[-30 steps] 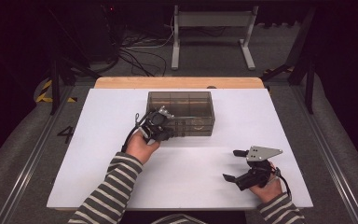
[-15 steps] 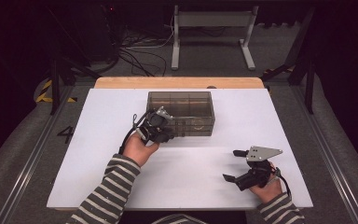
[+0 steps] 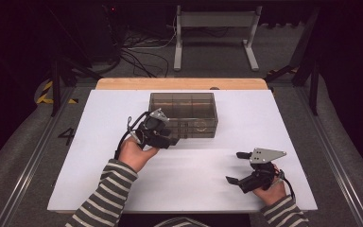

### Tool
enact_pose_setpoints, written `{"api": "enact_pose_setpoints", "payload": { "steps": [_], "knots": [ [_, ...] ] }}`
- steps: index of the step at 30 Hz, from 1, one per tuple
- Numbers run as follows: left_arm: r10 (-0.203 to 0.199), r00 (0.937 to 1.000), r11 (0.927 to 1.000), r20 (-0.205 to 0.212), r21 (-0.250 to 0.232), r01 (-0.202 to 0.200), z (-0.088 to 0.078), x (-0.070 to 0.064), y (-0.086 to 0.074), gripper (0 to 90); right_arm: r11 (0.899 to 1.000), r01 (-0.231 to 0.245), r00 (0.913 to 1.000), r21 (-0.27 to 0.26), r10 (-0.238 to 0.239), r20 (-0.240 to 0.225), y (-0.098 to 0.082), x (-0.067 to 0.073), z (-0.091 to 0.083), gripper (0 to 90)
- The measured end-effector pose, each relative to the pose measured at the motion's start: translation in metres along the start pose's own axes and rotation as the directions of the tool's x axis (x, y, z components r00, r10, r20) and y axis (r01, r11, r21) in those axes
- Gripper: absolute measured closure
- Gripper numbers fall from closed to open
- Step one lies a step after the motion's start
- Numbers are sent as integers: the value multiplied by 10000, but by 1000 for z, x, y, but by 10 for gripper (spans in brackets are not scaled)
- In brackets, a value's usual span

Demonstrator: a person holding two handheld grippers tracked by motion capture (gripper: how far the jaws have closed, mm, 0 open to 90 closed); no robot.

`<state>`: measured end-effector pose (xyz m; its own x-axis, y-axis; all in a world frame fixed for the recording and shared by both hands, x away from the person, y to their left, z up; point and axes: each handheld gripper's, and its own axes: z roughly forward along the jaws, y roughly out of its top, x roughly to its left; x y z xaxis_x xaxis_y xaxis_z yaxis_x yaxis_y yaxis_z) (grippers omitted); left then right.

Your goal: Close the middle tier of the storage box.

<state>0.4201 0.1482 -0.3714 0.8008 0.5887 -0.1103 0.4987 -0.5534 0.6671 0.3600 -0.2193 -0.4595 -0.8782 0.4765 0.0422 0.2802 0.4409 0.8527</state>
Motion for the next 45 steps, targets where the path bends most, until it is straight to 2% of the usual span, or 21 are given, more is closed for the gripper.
{"api": "enact_pose_setpoints", "payload": {
  "steps": [6, 10, 16, 21, 24, 28, 35, 39, 41, 45],
  "knots": [
    [119, 9996, 9977, 262, -675, -101, -19, -1, -13, 375, 10000, -3, 10000, -44, 3, 29, 0, 0, -1, 13],
    [139, 9993, 9930, 345, -1173, -97, -30, -1, -22, 302, 10000, -23, 10000, -65, 23, 14, 0, 0, -1, 12],
    [-73, 9995, 9851, 294, -1714, 122, -44, 2, -38, 165, 10000, -33, 10000, -82, 33, 25, 0, 0, -1, 12],
    [-327, 9989, 9769, 338, -2100, 391, -48, 4, -55, 54, 9999, -42, 10000, -94, 42, 24, 0, 0, -1, 11],
    [-332, 9994, 9735, 136, -2257, 354, -50, 4, -65, 30, 9999, -49, 10000, -95, 49, 27, 0, 0, -1, 10],
    [-345, 9984, 9710, -442, -2380, 230, -51, 5, -81, 2, 9999, -47, 10000, -95, 48, 42, 0, -1, -1, 9],
    [-635, 9967, 9657, -505, -2550, 486, -49, 7, -109, 3, 9999, -41, 10000, -123, 42, 52, 0, 0, -1, 9],
    [-624, 9953, 9610, -744, -2738, 397, -47, 7, -123, 0, 9999, -38, 10000, -114, 39, 49, 0, 0, -1, 9],
    [-654, 9949, 9609, -772, -2735, 420, -45, 8, -128, 0, 9999, -41, 10000, -129, 42, 37, 0, 0, -1, 9],
    [-676, 9951, 9540, -717, -2966, 435, -44, 9, -137, 0, 9999, -38, 10000, -132, 38, 32, 0, 0, -1, 8]
  ]
}}
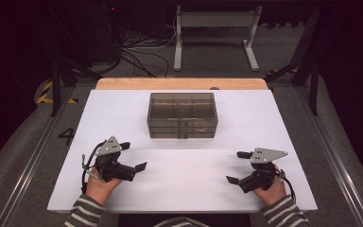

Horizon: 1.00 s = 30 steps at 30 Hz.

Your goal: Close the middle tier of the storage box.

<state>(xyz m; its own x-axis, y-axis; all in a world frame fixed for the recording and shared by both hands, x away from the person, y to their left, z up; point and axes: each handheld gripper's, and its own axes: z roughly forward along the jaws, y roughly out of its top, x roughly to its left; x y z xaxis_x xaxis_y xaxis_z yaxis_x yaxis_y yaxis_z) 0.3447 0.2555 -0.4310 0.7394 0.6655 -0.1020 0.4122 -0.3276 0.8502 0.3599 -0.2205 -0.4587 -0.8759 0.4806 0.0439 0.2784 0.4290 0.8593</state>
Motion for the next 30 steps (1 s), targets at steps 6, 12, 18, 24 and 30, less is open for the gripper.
{"api": "enact_pose_setpoints", "payload": {
  "steps": [6, 12, 18, 24, 30],
  "knots": [
    [346, 9994, 9994, -87, -36, -347, 0, -1, -17, 0, 10000, 20, 10000, -21, -20, -18, 0, 0, 0, 8],
    [137, 9992, 9996, -383, -250, -147, -5, 2, -34, 0, 10000, 20, 10000, -30, -20, -24, 0, 0, 0, 7],
    [60, 9989, 9989, -464, -471, -82, -12, -1, -44, 0, 10000, 4, 10000, -42, -4, -39, 0, 0, -1, 7],
    [-11, 9992, 9977, -399, -679, -17, -13, 4, -44, 0, 10000, 9, 10000, -62, -9, -51, 0, 0, -1, 7],
    [-1, 9986, 9971, -521, -754, -38, -13, 3, -42, 0, 10000, 3, 10000, -74, -4, -56, 0, 0, -1, 7]
  ]
}}
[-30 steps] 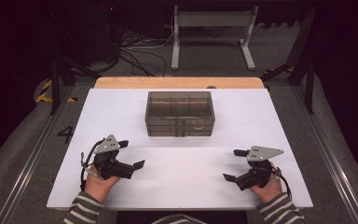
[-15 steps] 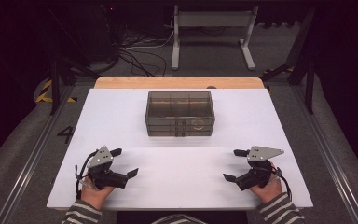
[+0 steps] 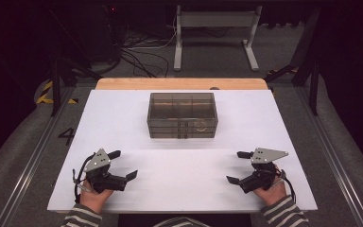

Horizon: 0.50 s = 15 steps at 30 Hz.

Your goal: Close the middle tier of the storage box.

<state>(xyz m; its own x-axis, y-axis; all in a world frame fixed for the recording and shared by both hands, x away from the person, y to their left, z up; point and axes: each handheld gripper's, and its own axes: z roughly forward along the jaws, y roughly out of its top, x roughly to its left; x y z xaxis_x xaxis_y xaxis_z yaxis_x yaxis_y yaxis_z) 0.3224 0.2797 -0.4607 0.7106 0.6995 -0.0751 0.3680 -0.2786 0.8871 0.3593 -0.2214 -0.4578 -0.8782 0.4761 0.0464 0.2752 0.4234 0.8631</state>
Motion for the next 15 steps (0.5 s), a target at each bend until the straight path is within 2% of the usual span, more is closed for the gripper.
{"api": "enact_pose_setpoints", "payload": {
  "steps": [4, 10, 12, 15],
  "knots": [
    [308, 9995, 9994, -91, 176, -306, 2, -3, 1, 0, 10000, -3, 10000, -4, 3, 5, 0, 0, 0, 7],
    [553, 9984, 9982, -113, 246, -550, 3, -5, 2, 0, 10000, -20, 10000, -13, 20, -4, 0, 0, 0, 6],
    [539, 9985, 9983, -113, 242, -536, 3, -5, 2, 0, 10000, -18, 10000, -17, 18, -2, 0, 0, 0, 6],
    [167, 9998, 9998, 125, 139, -169, 2, -5, 3, 0, 10000, -34, 10000, -30, 34, -16, 0, 0, 0, 6]
  ]
}}
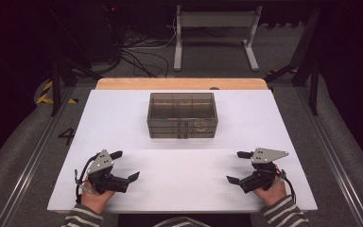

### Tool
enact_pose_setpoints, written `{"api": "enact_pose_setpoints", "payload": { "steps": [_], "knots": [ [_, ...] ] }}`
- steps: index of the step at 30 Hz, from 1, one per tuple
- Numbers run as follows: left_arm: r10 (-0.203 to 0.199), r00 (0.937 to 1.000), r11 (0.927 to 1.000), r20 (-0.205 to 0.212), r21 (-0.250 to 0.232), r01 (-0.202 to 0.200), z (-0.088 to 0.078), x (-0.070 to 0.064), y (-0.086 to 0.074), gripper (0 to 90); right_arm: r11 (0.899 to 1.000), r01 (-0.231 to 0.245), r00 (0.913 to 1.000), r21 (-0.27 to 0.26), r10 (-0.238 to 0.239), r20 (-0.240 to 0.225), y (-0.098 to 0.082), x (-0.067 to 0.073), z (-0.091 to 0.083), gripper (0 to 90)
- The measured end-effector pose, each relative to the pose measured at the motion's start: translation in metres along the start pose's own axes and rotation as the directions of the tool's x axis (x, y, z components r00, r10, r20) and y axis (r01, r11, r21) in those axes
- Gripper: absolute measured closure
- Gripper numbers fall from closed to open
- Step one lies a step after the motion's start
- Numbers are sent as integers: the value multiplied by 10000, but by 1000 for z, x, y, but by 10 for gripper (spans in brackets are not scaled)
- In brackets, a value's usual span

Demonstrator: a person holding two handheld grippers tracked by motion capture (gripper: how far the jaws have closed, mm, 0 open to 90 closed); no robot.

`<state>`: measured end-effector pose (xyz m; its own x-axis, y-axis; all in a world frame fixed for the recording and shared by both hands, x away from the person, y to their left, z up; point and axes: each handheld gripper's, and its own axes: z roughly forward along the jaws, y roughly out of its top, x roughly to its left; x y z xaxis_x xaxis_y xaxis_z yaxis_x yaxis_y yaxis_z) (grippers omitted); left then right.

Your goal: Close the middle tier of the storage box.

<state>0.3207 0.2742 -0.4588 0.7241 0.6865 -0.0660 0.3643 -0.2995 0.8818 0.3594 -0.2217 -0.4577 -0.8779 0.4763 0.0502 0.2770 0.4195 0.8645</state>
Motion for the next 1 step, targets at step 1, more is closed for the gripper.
{"api": "enact_pose_setpoints", "payload": {
  "steps": [1],
  "knots": [
    [-177, 9998, 9998, 102, -6, 178, 0, 0, 0, 0, 10000, -1, 10000, -12, 1, -5, 0, 0, 0, 6]
  ]
}}
